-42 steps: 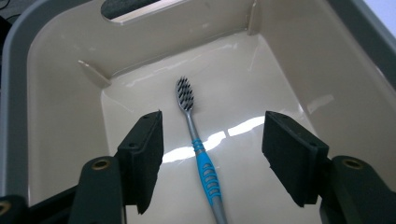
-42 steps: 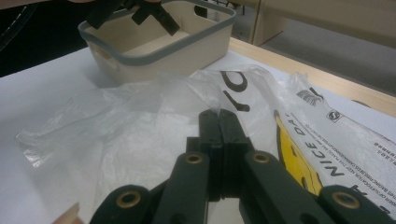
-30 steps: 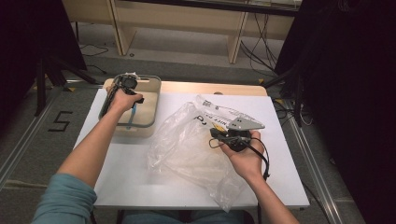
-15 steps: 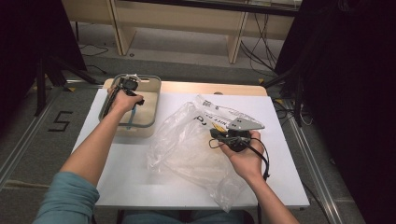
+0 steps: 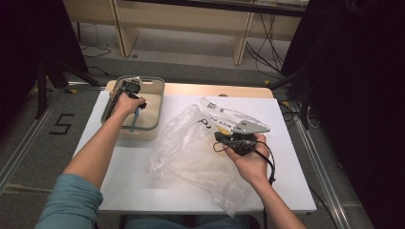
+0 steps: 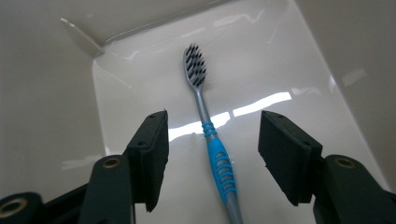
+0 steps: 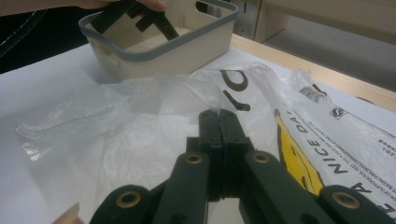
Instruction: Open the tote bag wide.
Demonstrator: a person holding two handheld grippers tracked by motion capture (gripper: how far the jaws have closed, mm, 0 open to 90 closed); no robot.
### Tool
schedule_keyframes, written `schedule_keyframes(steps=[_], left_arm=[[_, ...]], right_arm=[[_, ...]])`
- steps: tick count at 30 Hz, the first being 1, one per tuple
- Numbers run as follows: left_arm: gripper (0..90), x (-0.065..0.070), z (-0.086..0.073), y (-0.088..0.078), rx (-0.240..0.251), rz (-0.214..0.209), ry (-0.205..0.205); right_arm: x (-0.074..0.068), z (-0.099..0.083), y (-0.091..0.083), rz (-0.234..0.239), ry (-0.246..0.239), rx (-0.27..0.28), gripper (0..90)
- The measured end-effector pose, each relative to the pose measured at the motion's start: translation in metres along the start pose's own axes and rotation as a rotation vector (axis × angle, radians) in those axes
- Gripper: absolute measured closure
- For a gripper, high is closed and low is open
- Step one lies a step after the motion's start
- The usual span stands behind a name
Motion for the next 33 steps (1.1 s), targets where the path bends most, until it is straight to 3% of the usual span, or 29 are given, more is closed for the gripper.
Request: schedule_keyframes(steps=[12, 33], left_arm=[[43.9, 0.002, -0.003, 0.007, -0.038, 0.005, 0.006], [49.6, 0.002, -0.008, 0.016, -0.087, -0.024, -0.001]], right_arm=[[0.001, 0.000, 0.000, -0.001, 0.000, 0.000, 90.0], [0.000, 0.000, 0.000, -0.001, -0.001, -0.002, 90.0]])
Point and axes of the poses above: each handheld gripper's, and its own axes: y roughly forward along the jaws, z roughly out of its top, x roughly to its right, the point moved 7 cm from there along y, roughly forward along the jaws, and after that the axes turned 14 degrees about -x, right-handed, at the moved point
